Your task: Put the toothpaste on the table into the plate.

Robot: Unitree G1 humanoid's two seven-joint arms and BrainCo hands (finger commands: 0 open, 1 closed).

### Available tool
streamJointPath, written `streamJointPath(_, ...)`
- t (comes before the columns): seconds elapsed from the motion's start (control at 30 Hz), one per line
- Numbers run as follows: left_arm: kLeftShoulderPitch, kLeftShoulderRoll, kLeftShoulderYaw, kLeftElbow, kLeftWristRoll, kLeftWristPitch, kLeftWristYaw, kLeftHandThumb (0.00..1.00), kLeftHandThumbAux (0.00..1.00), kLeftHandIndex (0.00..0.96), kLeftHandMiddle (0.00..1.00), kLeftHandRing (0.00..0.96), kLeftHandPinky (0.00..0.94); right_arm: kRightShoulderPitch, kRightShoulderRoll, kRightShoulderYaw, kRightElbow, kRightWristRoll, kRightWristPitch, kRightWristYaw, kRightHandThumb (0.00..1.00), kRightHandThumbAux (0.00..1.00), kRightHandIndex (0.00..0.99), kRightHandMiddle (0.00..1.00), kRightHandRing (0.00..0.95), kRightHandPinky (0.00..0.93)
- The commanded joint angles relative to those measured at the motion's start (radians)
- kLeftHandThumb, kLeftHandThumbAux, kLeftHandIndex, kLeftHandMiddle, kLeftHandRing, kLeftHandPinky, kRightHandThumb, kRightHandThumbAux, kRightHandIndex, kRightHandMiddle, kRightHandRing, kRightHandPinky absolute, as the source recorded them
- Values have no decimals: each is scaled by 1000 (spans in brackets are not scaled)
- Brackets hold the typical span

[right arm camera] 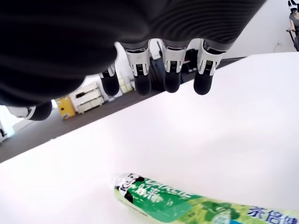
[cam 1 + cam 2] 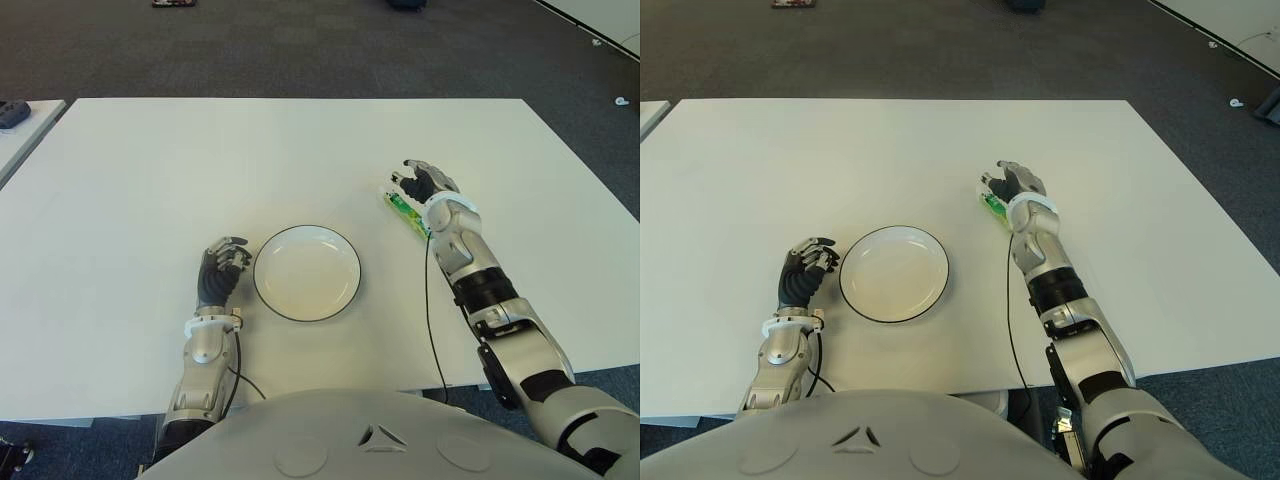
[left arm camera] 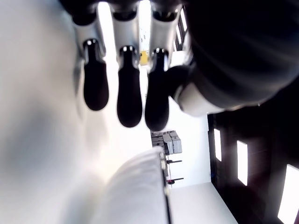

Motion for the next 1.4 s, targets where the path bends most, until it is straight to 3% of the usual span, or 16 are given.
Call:
streamJointPath(0.03, 35, -9, 2, 37, 11, 40, 12, 702, 720, 428, 562, 573, 553, -30, 34, 31, 84, -10, 39, -28, 486, 92, 0, 0, 0, 0)
streamJointPath(0.77, 43, -10, 2, 39, 9, 10, 6, 703, 720, 429, 575, 576, 558, -63, 141, 63, 233, 10, 213, -143, 506, 95, 0, 0, 0, 0)
streamJointPath(1.07, 39, -7, 8, 42, 8, 4, 9, 702, 719, 429, 572, 573, 555, -67, 154, 116, 294, -3, 264, -139, 475, 112, 0, 0, 0, 0)
streamJointPath(1.4, 36, 1, 16, 54, 4, -10, 4, 701, 718, 429, 574, 571, 550, -36, 137, 166, 261, -12, 339, -109, 407, 125, 0, 0, 0, 0)
